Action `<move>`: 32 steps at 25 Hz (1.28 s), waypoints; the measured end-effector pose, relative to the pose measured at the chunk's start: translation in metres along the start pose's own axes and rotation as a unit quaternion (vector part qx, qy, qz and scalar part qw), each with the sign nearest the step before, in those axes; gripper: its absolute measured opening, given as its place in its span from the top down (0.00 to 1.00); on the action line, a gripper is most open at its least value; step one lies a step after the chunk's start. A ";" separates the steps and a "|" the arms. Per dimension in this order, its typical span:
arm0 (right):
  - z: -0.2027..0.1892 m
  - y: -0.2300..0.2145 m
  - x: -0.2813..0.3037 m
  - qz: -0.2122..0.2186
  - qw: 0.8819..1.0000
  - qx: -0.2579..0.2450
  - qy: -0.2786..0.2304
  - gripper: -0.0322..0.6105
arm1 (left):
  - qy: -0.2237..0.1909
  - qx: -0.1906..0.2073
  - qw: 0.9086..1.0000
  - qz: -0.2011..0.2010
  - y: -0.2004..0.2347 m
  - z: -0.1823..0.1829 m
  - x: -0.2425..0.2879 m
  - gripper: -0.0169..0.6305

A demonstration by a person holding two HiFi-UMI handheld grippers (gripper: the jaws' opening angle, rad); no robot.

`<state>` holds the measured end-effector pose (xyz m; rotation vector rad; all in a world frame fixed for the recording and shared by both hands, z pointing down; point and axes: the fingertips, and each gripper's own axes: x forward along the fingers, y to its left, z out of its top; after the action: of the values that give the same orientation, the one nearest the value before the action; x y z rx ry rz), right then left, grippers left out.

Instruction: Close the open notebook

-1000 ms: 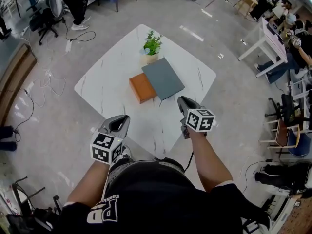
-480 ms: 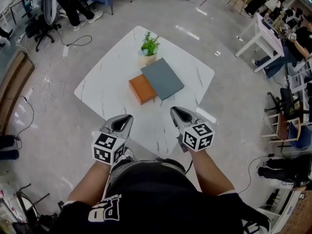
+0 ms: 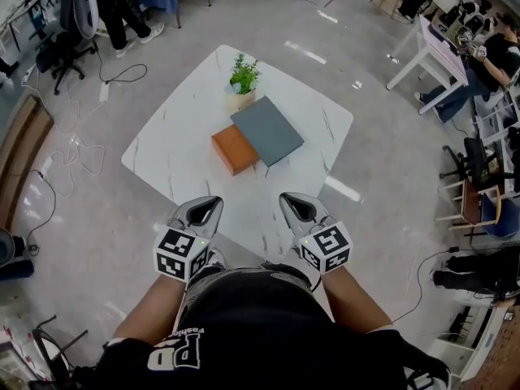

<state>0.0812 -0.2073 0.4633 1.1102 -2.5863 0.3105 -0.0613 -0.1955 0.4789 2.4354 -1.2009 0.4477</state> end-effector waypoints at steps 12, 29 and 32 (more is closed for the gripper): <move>-0.020 0.001 0.001 -0.002 1.000 0.018 0.014 0.95 | 0.009 0.016 1.000 -0.008 -0.007 -0.012 0.001 0.87; -0.026 0.003 0.006 0.013 0.999 0.000 0.032 0.95 | 0.003 0.014 1.000 -0.001 0.000 -0.012 0.000 0.87; -0.024 0.003 0.006 0.014 0.999 -0.001 0.030 0.95 | 0.000 0.014 1.000 0.000 0.000 -0.009 0.000 0.87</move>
<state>0.0799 -0.2018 0.4870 1.0482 -2.5515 0.3422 -0.0625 -0.1915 0.4874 2.4594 -1.2018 0.4686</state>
